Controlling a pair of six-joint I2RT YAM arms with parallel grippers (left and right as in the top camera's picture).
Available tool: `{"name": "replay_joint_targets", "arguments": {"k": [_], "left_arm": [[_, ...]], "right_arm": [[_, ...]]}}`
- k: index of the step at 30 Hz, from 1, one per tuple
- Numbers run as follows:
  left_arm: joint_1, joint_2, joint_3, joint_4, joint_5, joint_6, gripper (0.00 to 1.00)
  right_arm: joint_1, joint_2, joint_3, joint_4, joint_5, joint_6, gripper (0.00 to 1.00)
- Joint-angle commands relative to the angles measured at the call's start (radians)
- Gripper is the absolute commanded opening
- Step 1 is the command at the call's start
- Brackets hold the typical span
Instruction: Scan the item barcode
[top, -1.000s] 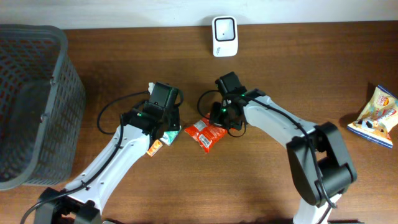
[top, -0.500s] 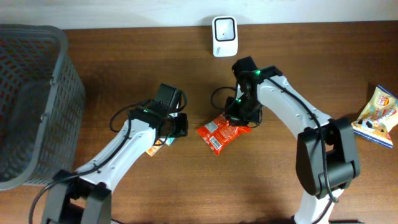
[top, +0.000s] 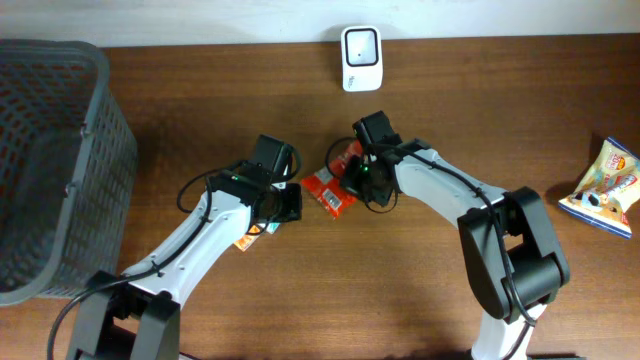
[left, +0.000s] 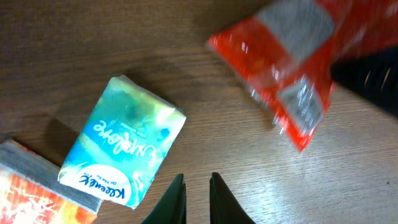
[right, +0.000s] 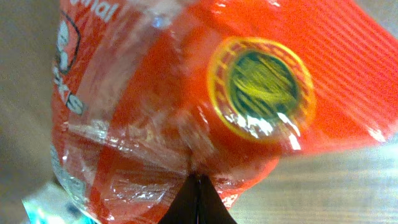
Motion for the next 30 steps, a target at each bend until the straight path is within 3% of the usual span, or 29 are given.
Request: {"name": "replay_joint_targets", "arguments": {"k": [1, 3, 7, 9, 14, 22, 28, 29, 30], "left_arm": [[0.001, 0.005, 0.000, -0.019, 0.007, -0.002, 0.13], [0.001, 0.005, 0.000, -0.027, 0.007, -0.002, 0.14], [0.001, 0.005, 0.000, -0.021, -0.004, -0.002, 0.17], [0.001, 0.005, 0.000, -0.020, -0.004, -0.002, 0.17], [0.001, 0.005, 0.000, -0.021, -0.004, -0.002, 0.18], [0.001, 0.005, 0.000, -0.025, -0.004, -0.002, 0.18], [0.001, 0.005, 0.000, -0.027, -0.004, -0.002, 0.20], [0.001, 0.005, 0.000, -0.027, -0.004, -0.002, 0.20], [0.001, 0.005, 0.000, -0.027, -0.004, -0.002, 0.20]], "right_arm": [[-0.039, 0.006, -0.003, 0.007, 0.165, 0.034, 0.04], [-0.079, 0.006, 0.032, -0.049, 0.173, 0.004, 0.04], [-0.113, 0.003, 0.232, -0.270, 0.095, -0.189, 0.04], [-0.103, 0.003, 0.293, -0.266, -0.050, -0.278, 0.05], [-0.045, 0.032, 0.275, -0.130, -0.131, -0.254, 0.10], [-0.015, 0.196, 0.275, -0.120, -0.107, -0.275, 0.04], [-0.090, 0.126, 0.402, -0.354, -0.071, -0.369, 0.04], [-0.102, 0.123, 0.431, -0.385, -0.075, -0.386, 0.10], [-0.111, 0.123, 0.439, -0.394, -0.071, -0.394, 0.34]]}}
